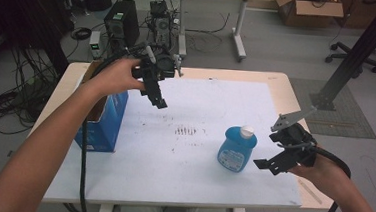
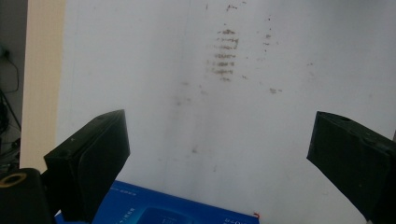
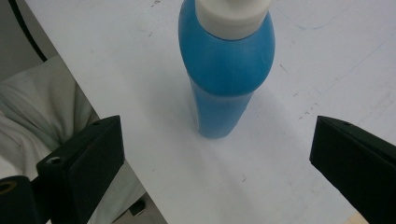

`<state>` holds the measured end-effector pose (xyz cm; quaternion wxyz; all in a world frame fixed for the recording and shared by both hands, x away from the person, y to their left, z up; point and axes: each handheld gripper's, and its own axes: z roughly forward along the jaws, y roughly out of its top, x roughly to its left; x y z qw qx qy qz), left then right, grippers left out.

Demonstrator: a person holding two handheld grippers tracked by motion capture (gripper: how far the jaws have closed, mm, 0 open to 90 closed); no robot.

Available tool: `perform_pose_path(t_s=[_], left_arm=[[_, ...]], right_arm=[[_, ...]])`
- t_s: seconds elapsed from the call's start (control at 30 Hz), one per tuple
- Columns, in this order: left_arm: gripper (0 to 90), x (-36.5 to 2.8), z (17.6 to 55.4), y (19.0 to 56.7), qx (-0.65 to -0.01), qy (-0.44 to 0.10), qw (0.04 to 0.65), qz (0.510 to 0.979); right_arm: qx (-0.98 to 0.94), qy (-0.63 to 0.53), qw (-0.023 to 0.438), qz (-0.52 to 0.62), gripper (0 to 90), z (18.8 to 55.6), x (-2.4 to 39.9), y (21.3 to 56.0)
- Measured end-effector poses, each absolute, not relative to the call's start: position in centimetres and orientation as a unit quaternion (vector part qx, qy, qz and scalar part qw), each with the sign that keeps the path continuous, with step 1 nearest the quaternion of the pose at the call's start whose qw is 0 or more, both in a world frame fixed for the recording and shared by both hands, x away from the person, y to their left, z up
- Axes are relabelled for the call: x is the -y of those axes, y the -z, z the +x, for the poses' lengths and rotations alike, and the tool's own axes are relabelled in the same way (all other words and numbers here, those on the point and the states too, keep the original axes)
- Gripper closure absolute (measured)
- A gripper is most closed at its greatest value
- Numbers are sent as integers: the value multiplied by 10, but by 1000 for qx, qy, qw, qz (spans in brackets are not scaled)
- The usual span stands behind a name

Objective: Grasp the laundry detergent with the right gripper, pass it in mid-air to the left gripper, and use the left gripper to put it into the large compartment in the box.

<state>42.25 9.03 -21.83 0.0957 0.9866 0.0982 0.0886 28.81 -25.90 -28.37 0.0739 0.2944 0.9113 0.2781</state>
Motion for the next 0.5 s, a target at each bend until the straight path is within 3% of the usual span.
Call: perform_pose_path(t_s=[0.5], left_arm=[[60,-89,423,219,-99,-89,94,987]], right_arm=[[-889,-339,97,291,27,281,270,297]])
